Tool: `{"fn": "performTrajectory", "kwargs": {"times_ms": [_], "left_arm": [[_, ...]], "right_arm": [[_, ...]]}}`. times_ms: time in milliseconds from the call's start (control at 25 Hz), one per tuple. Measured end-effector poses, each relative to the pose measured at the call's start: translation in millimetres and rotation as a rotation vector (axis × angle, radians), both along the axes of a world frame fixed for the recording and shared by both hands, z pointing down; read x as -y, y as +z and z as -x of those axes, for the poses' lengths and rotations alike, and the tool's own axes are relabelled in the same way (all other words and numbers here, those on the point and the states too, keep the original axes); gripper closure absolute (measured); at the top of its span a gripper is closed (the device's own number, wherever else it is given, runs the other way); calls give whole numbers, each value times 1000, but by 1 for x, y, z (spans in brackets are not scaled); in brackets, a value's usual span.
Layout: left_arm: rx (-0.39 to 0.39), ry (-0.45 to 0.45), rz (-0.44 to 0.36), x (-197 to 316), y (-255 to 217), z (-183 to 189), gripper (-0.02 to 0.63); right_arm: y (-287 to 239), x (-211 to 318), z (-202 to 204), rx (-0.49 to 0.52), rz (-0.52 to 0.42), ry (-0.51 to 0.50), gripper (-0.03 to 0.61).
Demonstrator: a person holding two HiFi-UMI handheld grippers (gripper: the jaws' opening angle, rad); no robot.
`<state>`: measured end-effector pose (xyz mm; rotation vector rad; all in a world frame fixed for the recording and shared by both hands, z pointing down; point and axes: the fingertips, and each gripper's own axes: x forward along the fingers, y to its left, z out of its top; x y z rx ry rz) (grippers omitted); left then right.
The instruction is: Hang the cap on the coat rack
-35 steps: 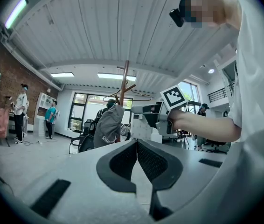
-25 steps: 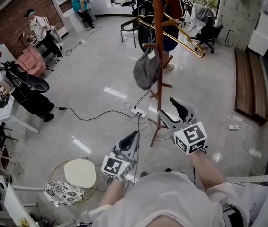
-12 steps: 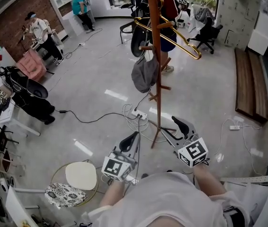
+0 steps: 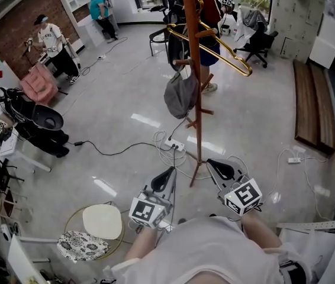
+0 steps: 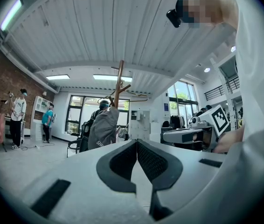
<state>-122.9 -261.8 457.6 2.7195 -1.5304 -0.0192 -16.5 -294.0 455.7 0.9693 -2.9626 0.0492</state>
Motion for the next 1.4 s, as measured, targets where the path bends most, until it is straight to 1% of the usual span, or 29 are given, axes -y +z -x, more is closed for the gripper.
{"fn": "performTrajectory", "kwargs": {"times_ms": [280, 840, 1160, 1400], "left_arm": [[3, 5, 16, 5, 8, 0, 603], [-17, -7, 10, 6, 5, 3, 603], [-8, -12, 11, 5, 5, 5, 603], [-27, -21, -1, 3, 2, 7, 603]], "right_arm": [[4, 5, 0, 6, 10, 12, 566], [8, 8, 0, 8, 29, 14, 566], [9, 5, 0, 12, 37, 9, 566], [8, 5, -3, 21, 43, 16, 566]]}}
